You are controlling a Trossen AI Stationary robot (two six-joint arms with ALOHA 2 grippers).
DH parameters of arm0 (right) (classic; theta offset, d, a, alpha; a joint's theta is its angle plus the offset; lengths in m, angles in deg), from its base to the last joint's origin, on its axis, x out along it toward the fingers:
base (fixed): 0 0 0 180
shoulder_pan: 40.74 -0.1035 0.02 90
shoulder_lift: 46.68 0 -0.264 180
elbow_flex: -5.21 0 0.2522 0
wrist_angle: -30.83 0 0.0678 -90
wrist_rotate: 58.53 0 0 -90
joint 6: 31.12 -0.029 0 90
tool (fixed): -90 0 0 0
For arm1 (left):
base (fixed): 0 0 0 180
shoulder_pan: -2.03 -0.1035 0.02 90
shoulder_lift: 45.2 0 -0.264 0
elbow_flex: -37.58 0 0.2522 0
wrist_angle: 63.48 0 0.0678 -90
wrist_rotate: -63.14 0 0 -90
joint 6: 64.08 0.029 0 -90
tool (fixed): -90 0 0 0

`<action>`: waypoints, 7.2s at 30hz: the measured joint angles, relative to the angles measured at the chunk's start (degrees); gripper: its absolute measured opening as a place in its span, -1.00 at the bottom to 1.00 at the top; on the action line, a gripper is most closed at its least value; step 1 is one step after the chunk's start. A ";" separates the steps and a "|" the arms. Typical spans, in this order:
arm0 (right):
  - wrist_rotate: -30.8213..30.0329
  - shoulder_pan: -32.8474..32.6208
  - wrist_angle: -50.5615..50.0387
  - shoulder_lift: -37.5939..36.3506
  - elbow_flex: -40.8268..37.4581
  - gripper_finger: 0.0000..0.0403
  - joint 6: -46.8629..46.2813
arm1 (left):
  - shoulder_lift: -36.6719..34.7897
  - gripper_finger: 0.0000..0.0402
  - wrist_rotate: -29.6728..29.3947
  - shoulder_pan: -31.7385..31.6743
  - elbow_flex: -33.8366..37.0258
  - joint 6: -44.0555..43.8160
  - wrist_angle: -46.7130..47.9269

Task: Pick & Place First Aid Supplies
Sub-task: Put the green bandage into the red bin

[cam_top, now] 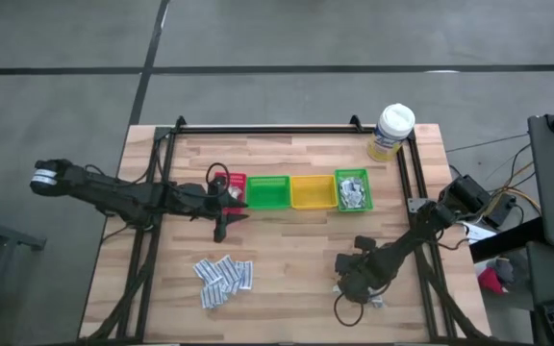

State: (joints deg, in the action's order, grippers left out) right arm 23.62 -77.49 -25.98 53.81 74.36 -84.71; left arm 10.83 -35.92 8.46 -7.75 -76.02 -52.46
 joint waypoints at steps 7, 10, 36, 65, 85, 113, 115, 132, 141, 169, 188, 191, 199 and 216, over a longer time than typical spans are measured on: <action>0.01 -0.09 -0.29 -0.35 2.06 -0.74 1.78 | 0.00 -0.29 0.00 0.00 0.00 0.02 0.00; -0.32 -0.09 -2.99 -0.74 3.82 -0.73 2.53 | 0.00 -0.29 0.00 -0.02 0.00 0.31 -0.01; -2.67 -0.09 -6.78 -0.49 2.00 -0.46 4.74 | 0.00 -0.29 -1.34 -0.04 0.00 0.39 -0.06; -1.92 0.00 -5.37 2.22 1.70 -0.91 6.64 | -0.02 -0.29 -1.34 0.00 0.00 0.20 -0.26; -2.40 1.38 16.83 -11.27 1.29 -0.96 18.86 | -0.02 -0.29 5.96 0.07 0.00 3.60 -7.17; -1.01 13.42 59.81 -8.42 1.31 -0.96 57.29 | 14.83 -0.29 27.45 3.43 0.04 -0.12 -41.55; -1.01 13.42 59.95 -8.30 1.31 -0.96 57.29 | 17.42 -0.29 27.45 3.43 -0.15 -1.46 -44.48; -1.09 13.40 59.98 -7.37 1.36 -0.96 57.20 | 30.13 -0.29 28.07 3.41 -6.55 -6.27 -49.22; -1.11 13.51 60.24 -7.37 1.36 -0.96 57.50 | 30.86 -0.29 28.70 3.43 -7.67 -7.20 -49.06; -3.05 15.13 60.38 -7.39 1.37 -0.96 56.98 | 31.66 -0.29 34.72 3.81 -9.44 -9.29 -49.09; -3.05 15.45 61.69 -7.41 1.38 -0.96 57.13 | 32.13 -0.68 34.43 3.78 -9.86 -8.57 -48.92; -3.04 15.43 61.71 -7.41 1.38 -0.96 56.78 | 32.13 -0.93 34.21 3.76 -9.86 -7.63 -48.93; -2.80 15.39 61.30 -7.41 1.38 -0.96 54.24 | 32.13 -0.99 34.19 3.76 -9.72 -7.65 -48.89; -2.16 13.41 38.80 -7.48 1.37 -0.53 36.17 | 29.66 -1.00 6.38 2.55 -9.63 -3.52 -31.62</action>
State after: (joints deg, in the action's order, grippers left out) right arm 21.45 -64.09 12.82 46.33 75.73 -48.54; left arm 40.50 -29.54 11.02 -17.38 -79.54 -84.08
